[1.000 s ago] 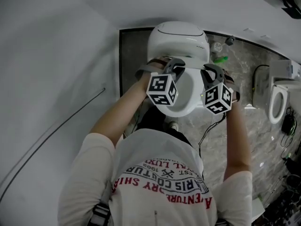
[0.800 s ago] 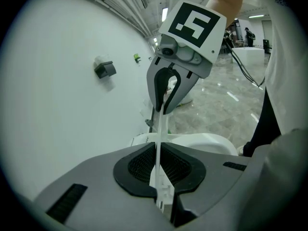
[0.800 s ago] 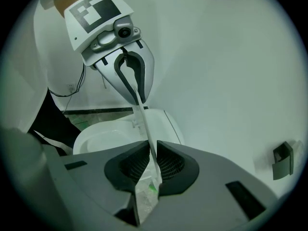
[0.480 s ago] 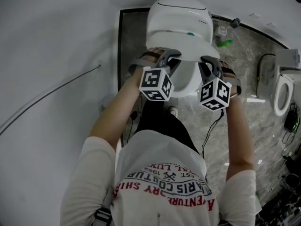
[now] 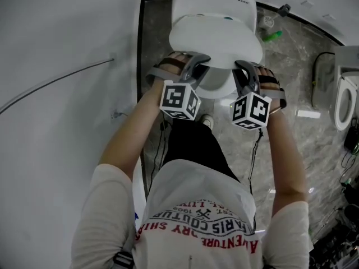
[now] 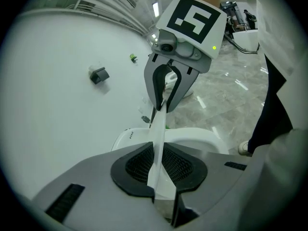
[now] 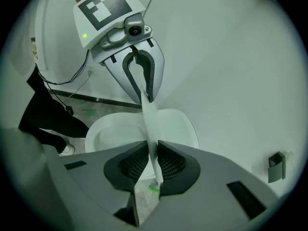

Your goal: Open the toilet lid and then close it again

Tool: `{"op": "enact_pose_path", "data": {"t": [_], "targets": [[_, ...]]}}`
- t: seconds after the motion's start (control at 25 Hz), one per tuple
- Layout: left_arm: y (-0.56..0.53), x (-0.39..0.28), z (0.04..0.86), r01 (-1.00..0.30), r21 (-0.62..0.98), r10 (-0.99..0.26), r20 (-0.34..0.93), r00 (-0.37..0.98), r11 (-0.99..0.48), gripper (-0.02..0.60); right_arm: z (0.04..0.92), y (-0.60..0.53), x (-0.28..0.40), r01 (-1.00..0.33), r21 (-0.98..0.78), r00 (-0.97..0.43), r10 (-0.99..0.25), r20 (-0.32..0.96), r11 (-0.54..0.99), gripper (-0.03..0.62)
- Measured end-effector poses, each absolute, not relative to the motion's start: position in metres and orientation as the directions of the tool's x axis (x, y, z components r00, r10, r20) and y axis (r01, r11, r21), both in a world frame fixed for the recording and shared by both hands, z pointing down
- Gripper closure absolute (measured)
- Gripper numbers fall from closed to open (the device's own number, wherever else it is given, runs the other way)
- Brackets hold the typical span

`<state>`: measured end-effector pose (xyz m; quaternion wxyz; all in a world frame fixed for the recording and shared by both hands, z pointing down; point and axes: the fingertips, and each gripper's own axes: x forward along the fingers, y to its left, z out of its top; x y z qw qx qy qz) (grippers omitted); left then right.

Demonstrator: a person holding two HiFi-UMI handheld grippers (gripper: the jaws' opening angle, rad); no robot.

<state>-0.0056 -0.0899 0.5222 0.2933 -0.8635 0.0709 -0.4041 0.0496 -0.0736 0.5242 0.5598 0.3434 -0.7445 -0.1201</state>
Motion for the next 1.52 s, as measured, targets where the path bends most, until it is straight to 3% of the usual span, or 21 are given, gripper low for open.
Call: {"op": "enact_pose_path", "data": {"t": [0.28, 0.92, 1.52], "targets": [[-0.059, -0.015, 0.55, 0.082, -0.57, -0.385, 0.646, 0.659, -0.818, 0.51, 0.553, -0.043, 0.04, -0.413, 0.526, -0.196, -0.637, 0.746, 0.743, 0.541], [0.006, -0.03, 0.639, 0.073, -0.578, -0.406, 0.651, 0.641, -0.813, 0.475, 0.644, 0.022, 0.026, -0.292, 0.522, -0.2, -0.585, 0.786, 0.801, 0.505], [0.045, -0.033, 0.73, 0.075, -0.468, -0.337, 0.728, 0.597, -0.88, 0.443, 0.734, 0.06, 0.02, -0.27, 0.451, -0.208, -0.509, 0.835, 0.85, 0.49]]}}
